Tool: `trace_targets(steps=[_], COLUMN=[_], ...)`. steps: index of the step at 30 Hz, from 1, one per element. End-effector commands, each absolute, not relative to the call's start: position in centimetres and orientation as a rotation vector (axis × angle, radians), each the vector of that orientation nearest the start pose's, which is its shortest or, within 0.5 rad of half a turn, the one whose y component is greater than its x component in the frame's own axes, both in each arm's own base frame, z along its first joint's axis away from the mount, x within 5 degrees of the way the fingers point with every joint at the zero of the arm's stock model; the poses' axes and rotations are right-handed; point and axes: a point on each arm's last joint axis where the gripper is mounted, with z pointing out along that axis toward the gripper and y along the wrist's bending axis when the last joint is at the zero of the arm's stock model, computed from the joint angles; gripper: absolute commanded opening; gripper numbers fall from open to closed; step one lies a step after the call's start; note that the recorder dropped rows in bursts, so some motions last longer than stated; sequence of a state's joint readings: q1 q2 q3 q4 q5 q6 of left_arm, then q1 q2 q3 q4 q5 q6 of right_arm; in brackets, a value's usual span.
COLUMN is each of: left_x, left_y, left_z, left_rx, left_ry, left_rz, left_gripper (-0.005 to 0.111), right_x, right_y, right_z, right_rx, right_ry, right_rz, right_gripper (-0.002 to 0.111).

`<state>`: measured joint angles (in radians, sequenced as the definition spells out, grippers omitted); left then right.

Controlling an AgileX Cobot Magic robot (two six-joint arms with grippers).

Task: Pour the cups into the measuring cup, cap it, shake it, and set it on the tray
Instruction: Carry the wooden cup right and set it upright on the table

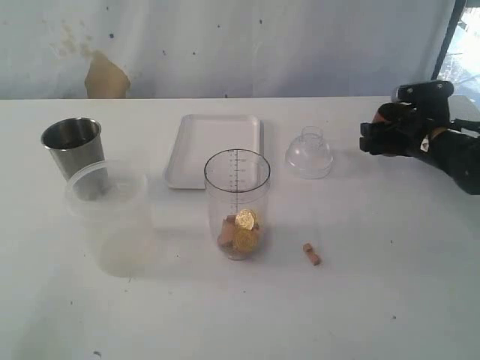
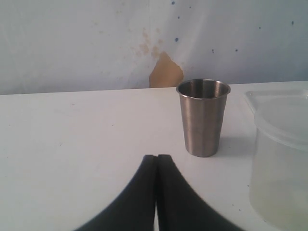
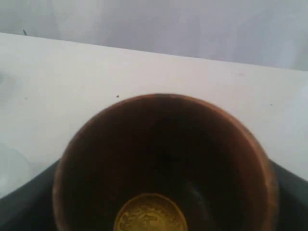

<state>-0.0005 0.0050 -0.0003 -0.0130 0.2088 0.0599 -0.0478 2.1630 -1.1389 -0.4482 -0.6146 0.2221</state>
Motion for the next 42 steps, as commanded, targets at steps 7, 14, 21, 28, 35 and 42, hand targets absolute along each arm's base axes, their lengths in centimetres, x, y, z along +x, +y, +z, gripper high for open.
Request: trace_targets(steps=[7,14,21,28,35,42], left_x=[5.6,5.6,5.6,5.6,5.6,5.6], left_y=[-0.1,-0.1,-0.1,-0.1,-0.1,-0.1], left_z=[19.5,19.5,19.5,19.5,19.5,19.5], left_rx=[0.04,0.04,0.04,0.04,0.04,0.04], left_ry=[1.685,1.685,1.685,1.685,1.685,1.685], left_rz=[0.024,0.024,0.024,0.024,0.024,0.024], left_gripper=[0.0,0.0,0.0,0.0,0.0,0.0], right_x=[45.8,45.7,45.6,45.6,45.4,44.2], right_y=[-0.2,-0.3,0.6,1.0,0.6,-0.1], right_z=[10.5,10.1,9.9,10.0,13.9,19.7], right_rx=[-0.257,-0.277,-0.245,-0.254,-0.251,-0.227], right_ry=[1.907,1.942,1.97,1.977,1.955,1.956], right_rz=[0.129,0.116,0.151,0.151,0.096,0.003], right_gripper=[0.0,0.018,0.081,0.092,0.092,0.091])
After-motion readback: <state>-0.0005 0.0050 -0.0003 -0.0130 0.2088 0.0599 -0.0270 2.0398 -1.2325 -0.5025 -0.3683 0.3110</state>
